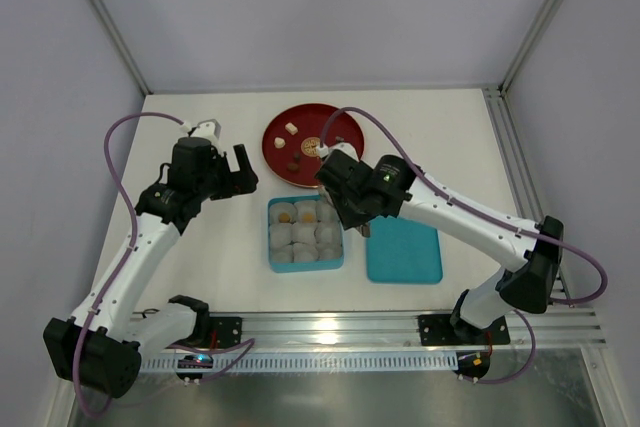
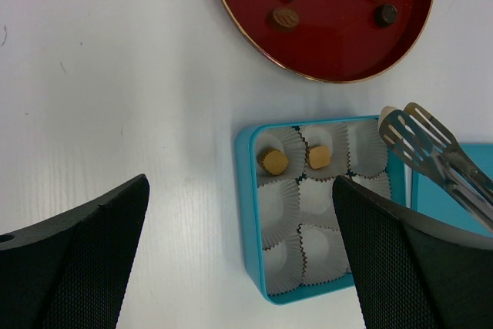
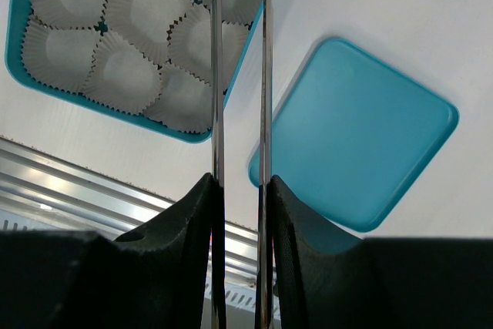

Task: Pack the chocolate

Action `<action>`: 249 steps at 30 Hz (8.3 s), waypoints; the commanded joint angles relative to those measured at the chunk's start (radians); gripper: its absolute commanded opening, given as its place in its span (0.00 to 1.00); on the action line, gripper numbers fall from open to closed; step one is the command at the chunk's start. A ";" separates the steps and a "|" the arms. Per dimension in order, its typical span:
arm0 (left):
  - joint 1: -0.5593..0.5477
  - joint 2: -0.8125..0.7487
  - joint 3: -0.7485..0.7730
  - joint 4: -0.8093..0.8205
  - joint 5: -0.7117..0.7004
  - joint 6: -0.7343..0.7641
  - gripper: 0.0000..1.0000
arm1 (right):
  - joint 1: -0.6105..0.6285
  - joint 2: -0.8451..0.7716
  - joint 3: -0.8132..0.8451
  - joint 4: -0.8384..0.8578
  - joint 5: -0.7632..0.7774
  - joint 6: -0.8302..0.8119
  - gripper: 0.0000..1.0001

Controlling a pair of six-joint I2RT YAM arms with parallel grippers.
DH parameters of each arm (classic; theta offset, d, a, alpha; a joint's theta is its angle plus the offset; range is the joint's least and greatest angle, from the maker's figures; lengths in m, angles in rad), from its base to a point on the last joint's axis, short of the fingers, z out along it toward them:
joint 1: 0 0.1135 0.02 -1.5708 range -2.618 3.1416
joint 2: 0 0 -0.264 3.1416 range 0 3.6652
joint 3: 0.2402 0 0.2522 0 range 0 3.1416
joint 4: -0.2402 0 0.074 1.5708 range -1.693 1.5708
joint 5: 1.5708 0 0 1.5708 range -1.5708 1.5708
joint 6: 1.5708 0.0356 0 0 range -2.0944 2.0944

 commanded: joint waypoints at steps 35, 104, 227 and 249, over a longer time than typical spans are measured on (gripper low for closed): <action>0.008 -0.011 0.000 0.026 0.011 -0.008 1.00 | 0.044 -0.011 -0.113 0.079 -0.005 0.051 0.33; 0.011 0.000 0.000 0.025 0.011 -0.009 1.00 | -0.188 0.541 0.596 0.045 -0.142 -0.276 0.42; 0.027 0.003 0.000 0.031 0.056 -0.012 1.00 | -0.168 0.578 0.619 -0.016 -0.085 -0.296 0.41; 0.027 0.003 0.000 0.031 0.054 -0.012 1.00 | -0.168 0.579 0.619 -0.010 -0.082 -0.296 0.38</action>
